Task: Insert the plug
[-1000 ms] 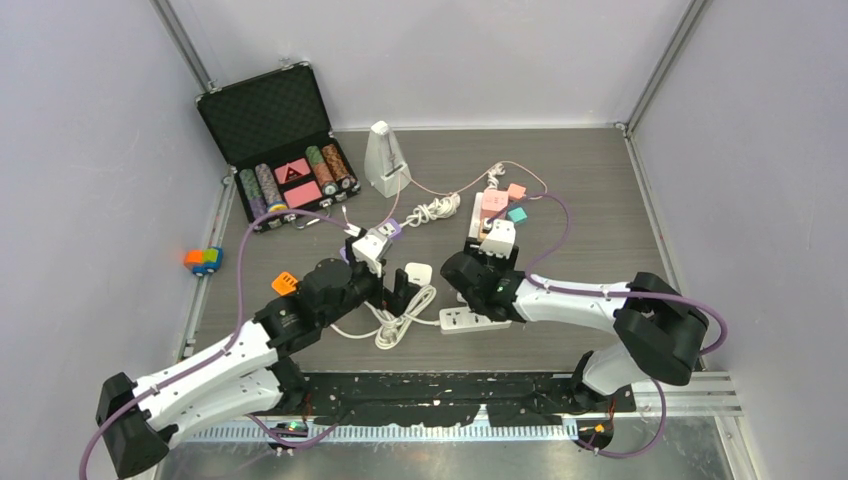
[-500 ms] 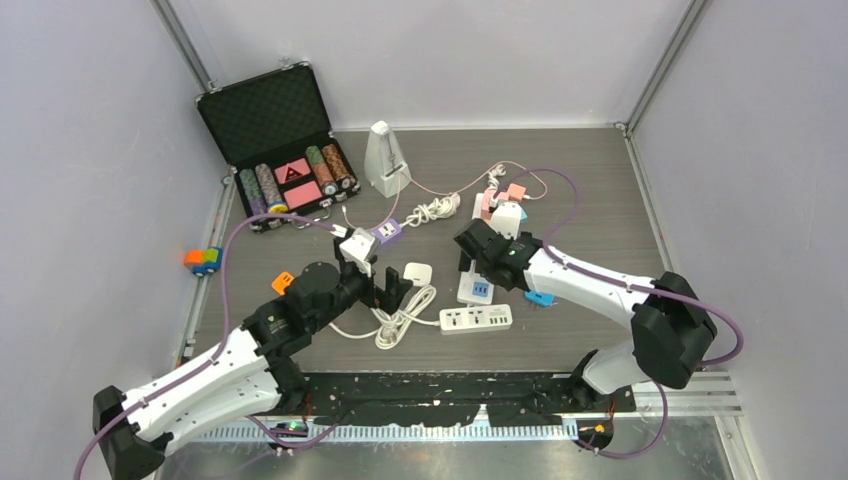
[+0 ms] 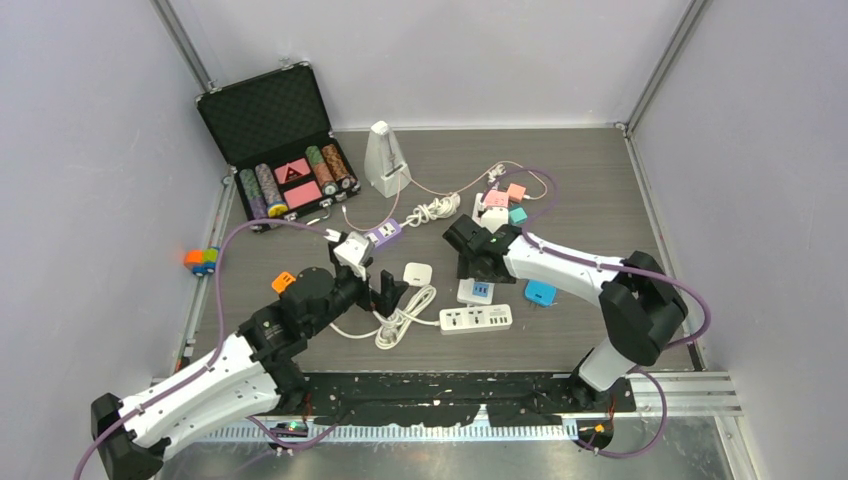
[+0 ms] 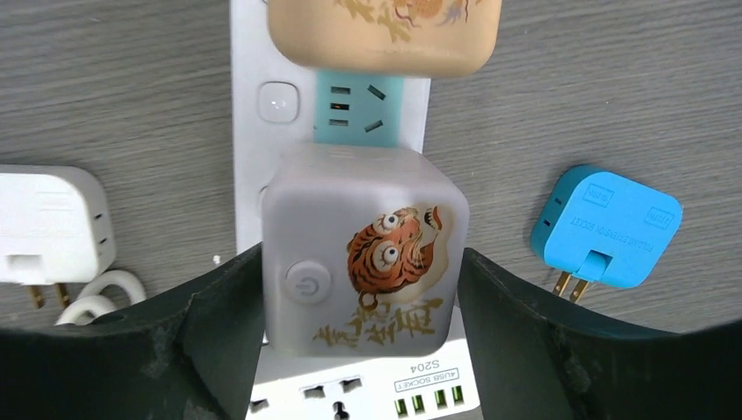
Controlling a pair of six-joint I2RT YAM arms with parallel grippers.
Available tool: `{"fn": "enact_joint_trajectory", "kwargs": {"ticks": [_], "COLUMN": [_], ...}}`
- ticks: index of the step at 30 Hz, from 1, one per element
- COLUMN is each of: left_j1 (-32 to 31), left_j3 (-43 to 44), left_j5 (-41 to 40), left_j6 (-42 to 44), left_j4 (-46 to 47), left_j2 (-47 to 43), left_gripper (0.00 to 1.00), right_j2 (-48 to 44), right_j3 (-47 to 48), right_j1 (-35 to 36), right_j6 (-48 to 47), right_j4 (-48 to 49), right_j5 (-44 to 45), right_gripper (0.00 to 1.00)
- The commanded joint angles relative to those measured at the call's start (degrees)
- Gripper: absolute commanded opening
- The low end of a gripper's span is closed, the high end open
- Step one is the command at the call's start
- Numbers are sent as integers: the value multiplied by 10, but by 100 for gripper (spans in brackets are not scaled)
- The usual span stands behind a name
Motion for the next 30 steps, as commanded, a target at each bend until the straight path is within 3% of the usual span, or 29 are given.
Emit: {"fn": "enact_joint_trajectory", "kwargs": {"ticks": [1, 7, 11, 21, 30], "left_j1": [2, 2, 2, 2, 2], "left_j3": [-6, -8, -9, -10, -10], "left_j5": [-12, -19, -23, -26, -16], "left_j6": [11, 16, 16, 11, -16], "left_j4": [9, 8, 7, 14, 31], "left_j2": [-14, -18, -19, -21, -11], "left_gripper": [99, 99, 99, 99, 99], "right_j2": [15, 49, 87, 119, 110], "right_j3": [10, -16, -52, -103, -62], "right_j1": [-3, -3, -4, -19, -87], "right_j6": [22, 26, 35, 47, -33], "right_j4": [-17, 11, 50, 123, 146], "right_j5": [4, -1, -21, -40, -28], "right_gripper": [72, 43, 33, 28, 28]}}
